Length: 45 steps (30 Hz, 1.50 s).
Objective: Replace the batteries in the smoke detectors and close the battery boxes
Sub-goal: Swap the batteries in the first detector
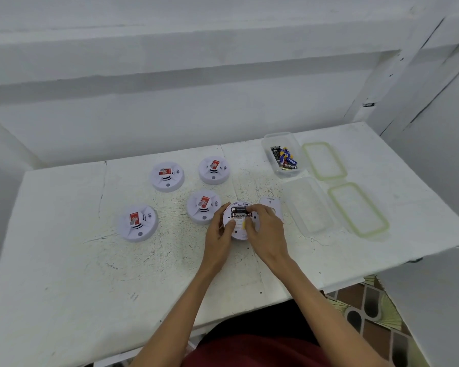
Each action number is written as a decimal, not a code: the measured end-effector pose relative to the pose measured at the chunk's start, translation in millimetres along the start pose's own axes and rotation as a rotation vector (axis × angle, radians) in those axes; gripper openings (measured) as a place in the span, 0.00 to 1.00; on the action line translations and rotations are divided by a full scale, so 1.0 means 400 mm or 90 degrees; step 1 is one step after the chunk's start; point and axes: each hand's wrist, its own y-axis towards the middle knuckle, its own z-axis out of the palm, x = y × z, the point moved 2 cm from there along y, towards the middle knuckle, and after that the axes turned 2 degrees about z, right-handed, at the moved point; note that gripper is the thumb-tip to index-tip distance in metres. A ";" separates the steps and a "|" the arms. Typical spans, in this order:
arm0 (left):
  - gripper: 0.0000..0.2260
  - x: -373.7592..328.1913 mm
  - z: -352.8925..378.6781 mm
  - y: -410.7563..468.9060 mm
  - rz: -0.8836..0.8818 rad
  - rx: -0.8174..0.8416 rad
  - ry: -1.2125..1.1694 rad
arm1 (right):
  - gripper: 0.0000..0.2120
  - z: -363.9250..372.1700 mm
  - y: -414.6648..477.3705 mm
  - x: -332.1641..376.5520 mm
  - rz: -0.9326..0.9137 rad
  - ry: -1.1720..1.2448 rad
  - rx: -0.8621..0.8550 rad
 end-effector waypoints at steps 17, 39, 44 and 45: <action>0.24 -0.005 -0.021 0.006 -0.006 0.015 -0.073 | 0.11 0.031 0.102 0.067 0.009 -0.126 0.042; 0.20 -0.007 0.014 0.035 -0.088 0.028 -0.156 | 0.09 -0.088 0.102 0.002 -0.119 0.043 -0.129; 0.19 0.000 0.029 0.053 -0.090 0.043 -0.144 | 0.08 -0.193 0.165 -0.096 0.046 -0.032 -0.230; 0.19 0.001 0.031 0.054 -0.086 0.049 -0.140 | 0.09 -0.201 0.176 -0.121 0.077 -0.067 -0.209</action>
